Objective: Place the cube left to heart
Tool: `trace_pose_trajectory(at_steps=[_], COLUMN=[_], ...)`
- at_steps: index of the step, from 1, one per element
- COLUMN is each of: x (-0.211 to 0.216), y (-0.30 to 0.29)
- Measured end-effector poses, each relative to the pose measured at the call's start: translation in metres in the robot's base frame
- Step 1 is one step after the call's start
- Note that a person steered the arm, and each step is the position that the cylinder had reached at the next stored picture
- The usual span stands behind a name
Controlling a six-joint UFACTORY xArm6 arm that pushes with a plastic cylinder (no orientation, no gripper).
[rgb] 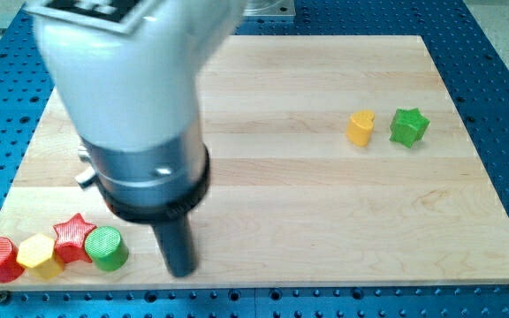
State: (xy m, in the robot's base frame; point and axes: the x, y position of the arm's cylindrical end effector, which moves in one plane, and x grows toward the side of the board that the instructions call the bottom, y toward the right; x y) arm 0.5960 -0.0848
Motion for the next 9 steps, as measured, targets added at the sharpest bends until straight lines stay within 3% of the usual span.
trace_pose_trajectory(at_steps=[1,2,3,5,6,7,8,9], x=[-0.043,-0.049,0.001,-0.012,-0.052,-0.116,-0.144,-0.148], y=[0.024,0.091,0.088,-0.043,-0.023,0.061,0.088,0.072])
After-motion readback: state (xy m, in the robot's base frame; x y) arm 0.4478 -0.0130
